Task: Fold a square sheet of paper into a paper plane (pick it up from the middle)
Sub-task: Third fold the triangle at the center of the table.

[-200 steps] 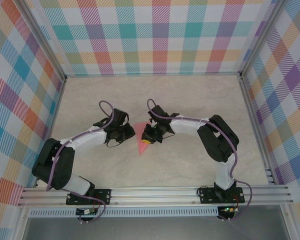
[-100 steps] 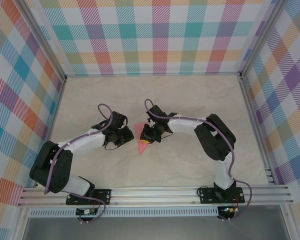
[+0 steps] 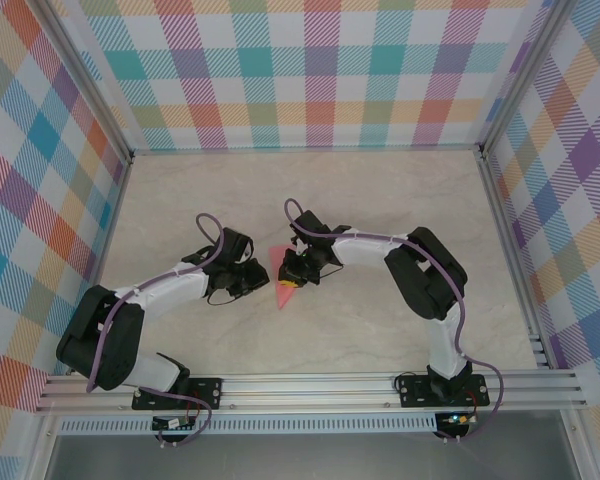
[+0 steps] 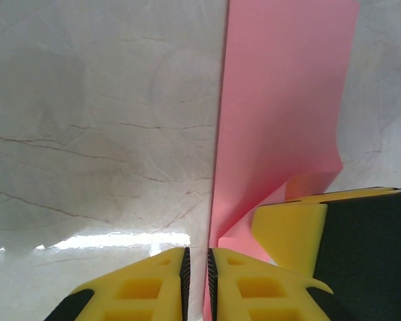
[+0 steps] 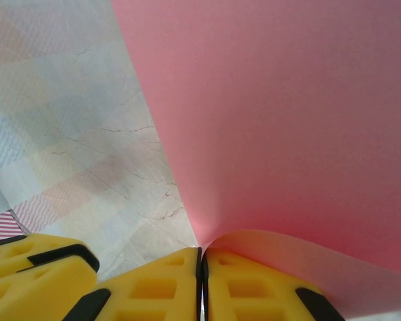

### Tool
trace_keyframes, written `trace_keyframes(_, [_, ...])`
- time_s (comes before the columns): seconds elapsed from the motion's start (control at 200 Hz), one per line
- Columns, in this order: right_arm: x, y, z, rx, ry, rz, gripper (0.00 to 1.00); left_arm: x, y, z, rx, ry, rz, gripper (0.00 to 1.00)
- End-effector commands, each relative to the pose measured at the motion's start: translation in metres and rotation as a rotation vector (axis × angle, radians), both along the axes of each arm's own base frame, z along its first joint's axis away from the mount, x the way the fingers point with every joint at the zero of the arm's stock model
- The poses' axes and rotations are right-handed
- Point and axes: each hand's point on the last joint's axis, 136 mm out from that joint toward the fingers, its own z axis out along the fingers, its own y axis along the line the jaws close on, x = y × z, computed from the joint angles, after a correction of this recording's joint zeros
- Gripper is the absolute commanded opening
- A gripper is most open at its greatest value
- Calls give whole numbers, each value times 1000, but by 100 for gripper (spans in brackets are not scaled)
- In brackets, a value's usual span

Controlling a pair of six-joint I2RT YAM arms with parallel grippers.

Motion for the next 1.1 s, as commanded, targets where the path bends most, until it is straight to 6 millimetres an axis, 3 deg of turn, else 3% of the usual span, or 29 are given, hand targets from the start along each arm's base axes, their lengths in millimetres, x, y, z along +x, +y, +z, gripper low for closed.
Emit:
trace_keyframes(0.0, [0, 7, 1, 10, -10, 31, 11, -4, -8, 6, -44, -12, -18, 17])
trace_keyframes(1.095, [-1, 7, -6, -6, -14, 69, 11, -14, -25, -8, -55, 30, -79, 17])
